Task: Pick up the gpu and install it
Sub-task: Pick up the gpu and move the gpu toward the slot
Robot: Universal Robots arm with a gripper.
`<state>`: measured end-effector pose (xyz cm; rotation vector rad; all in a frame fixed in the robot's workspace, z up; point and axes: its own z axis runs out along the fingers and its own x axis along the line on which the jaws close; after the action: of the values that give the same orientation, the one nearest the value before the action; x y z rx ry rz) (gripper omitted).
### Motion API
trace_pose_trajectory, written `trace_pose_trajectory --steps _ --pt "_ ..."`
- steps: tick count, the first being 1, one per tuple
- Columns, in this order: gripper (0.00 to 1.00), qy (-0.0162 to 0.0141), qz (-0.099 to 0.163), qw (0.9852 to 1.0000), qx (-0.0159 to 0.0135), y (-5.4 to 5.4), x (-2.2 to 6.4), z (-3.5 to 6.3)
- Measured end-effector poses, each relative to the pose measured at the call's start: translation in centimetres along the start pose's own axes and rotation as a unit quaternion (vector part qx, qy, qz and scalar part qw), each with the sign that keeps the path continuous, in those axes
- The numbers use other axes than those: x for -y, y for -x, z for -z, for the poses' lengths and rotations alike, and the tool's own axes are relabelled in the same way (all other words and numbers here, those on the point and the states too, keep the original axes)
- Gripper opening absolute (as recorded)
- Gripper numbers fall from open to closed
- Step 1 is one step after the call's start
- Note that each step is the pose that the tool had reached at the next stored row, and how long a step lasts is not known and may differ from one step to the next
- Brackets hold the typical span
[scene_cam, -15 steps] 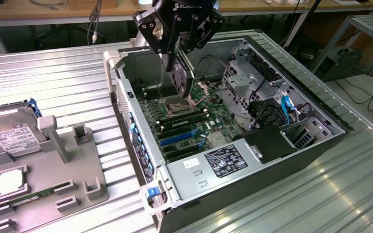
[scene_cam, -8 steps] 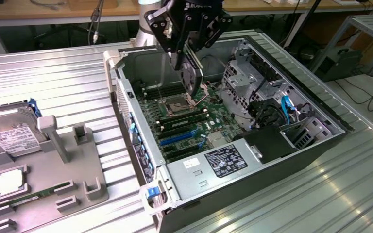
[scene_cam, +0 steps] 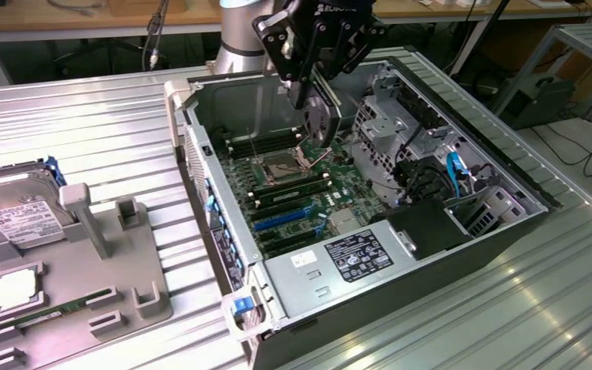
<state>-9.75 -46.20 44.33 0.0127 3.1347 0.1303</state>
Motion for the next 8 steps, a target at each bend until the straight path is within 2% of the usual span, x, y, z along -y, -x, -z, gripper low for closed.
trace_pose_trajectory --steps 8 --pt "0.28 -0.0001 0.000 1.0000 0.0000 1.9 -0.02 0.00"
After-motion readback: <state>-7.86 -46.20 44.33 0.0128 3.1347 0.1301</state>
